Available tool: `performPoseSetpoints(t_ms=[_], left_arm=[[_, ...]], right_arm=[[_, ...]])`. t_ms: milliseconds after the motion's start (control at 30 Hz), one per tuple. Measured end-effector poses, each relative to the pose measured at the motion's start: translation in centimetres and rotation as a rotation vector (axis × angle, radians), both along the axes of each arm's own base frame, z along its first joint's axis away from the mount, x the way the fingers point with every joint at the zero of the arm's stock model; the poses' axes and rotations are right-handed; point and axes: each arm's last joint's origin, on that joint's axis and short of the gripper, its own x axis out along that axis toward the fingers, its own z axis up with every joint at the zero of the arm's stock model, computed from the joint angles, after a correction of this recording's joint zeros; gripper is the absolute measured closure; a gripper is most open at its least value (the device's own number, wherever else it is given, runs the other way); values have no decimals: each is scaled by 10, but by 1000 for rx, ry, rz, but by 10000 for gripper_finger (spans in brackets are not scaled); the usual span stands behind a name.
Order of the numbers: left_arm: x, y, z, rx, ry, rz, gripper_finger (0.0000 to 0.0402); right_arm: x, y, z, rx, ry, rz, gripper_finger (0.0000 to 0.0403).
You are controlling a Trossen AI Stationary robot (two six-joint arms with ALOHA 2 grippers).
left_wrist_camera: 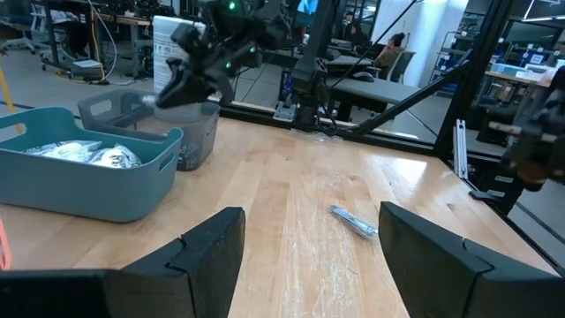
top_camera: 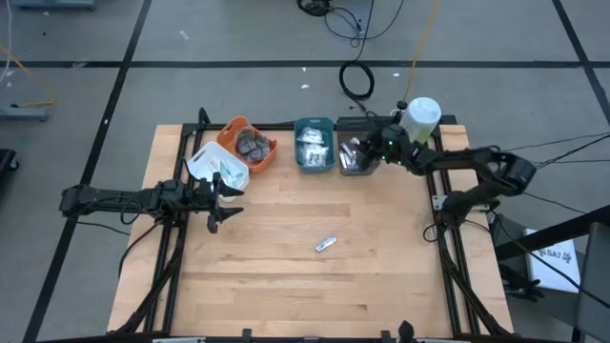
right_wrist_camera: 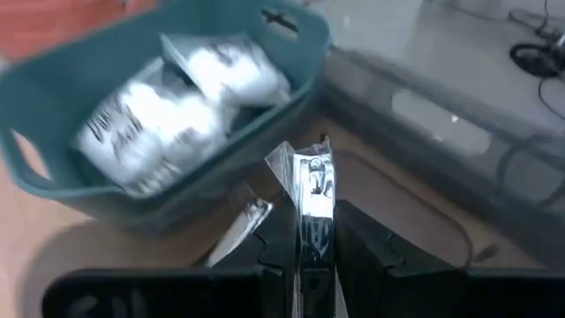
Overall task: Pick & Place Travel size toiletries
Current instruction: Put the silver nail cutter into the black bin
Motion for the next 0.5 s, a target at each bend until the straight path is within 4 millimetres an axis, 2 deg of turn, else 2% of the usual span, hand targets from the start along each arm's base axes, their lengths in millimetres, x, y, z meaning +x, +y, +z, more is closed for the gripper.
performPoseSetpoints(t_ms=[267,500], left_arm=[[0,0,0,0,0,0,147],[0,0,0,0,0,0,147]], right_arm=[[5,-4,-17,17,22,1,341],[6,-6,-15,-5,-1,-2,303]])
